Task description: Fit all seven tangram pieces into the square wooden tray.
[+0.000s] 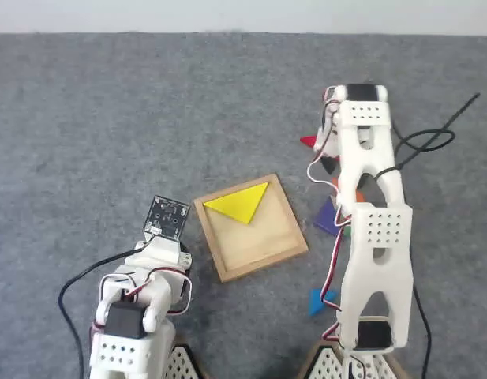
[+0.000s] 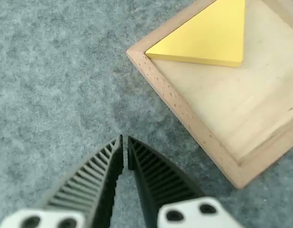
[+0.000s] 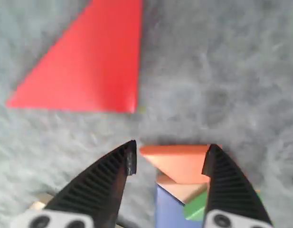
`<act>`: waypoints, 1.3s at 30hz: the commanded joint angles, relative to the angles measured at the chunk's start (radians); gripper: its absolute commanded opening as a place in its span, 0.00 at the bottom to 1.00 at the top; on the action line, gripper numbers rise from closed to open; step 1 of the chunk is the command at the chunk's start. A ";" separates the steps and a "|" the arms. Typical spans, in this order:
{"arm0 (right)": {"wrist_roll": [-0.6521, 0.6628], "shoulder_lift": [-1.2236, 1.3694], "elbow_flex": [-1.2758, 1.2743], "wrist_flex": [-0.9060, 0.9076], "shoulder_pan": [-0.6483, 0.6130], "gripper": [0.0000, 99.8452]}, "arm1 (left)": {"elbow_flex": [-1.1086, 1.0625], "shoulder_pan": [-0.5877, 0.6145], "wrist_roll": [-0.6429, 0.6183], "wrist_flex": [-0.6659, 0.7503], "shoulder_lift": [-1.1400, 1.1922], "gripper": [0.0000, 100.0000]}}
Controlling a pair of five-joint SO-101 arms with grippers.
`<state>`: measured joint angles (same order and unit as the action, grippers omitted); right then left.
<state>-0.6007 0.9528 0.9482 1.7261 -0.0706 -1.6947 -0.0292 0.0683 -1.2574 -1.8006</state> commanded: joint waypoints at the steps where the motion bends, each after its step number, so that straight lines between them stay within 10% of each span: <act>1: -0.055 -0.036 0.180 -0.021 0.002 0.24 | 0.010 0.006 0.002 -0.005 -0.018 0.02; 17: -0.057 0.179 0.221 -0.530 -0.090 0.24 | 0.010 0.006 0.002 -0.005 -0.018 0.02; 27: -0.046 0.174 0.222 -0.105 -0.074 0.24 | 0.010 0.006 0.002 -0.005 -0.018 0.02; 39: 0.496 0.116 0.219 0.070 0.097 0.24 | 0.010 0.006 0.002 -0.005 -0.018 0.02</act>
<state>-0.2186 1.1477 1.1538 1.7522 -0.0537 -1.6947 -0.0292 0.0683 -1.2574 -1.8006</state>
